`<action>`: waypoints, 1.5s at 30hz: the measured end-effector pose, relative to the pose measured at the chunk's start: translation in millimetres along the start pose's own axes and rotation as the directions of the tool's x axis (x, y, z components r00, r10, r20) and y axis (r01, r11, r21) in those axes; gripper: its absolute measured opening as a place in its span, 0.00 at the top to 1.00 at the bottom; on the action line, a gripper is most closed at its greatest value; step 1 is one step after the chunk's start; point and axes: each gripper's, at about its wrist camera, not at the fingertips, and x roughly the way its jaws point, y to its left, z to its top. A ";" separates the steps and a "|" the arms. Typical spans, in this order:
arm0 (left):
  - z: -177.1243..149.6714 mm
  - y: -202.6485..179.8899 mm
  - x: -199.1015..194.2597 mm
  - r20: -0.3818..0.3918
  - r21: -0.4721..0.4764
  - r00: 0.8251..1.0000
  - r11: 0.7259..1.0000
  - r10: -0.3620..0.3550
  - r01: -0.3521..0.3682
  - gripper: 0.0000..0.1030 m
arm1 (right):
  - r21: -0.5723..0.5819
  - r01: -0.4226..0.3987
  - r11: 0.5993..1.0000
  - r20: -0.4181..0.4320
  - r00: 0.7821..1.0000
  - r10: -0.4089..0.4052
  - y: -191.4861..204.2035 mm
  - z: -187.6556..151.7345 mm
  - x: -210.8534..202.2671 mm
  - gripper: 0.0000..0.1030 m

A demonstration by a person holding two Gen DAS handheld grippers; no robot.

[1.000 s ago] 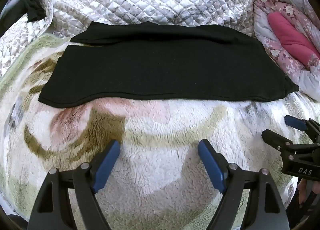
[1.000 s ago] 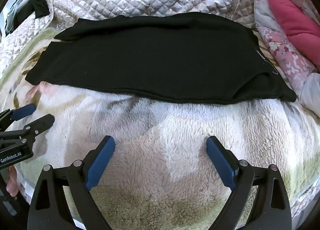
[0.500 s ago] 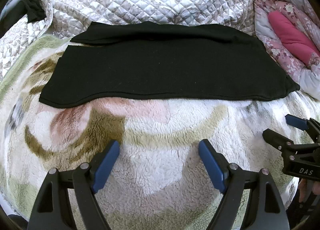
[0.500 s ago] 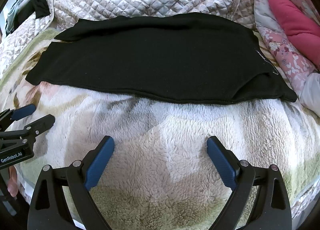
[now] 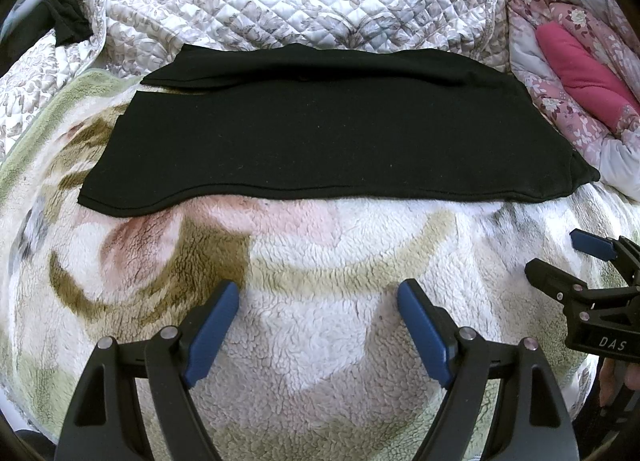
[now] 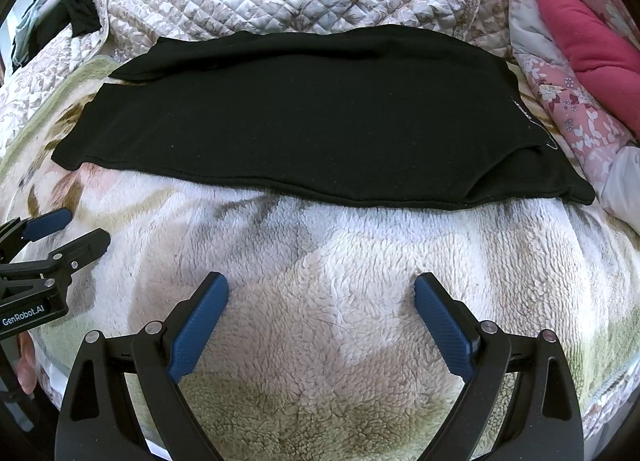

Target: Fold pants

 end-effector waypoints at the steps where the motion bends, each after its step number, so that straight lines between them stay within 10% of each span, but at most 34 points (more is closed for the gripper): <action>1: 0.0 0.0 0.0 0.000 0.000 1.000 1.000 0.000 0.000 0.18 | 0.000 0.000 1.000 0.000 1.000 0.000 0.0 -0.1 0.0 0.08; 45: 2.7 -2.7 0.5 0.004 0.010 1.000 1.000 0.009 -0.009 0.18 | 0.001 -0.002 1.000 -0.001 1.000 0.002 -0.5 -0.7 0.3 0.08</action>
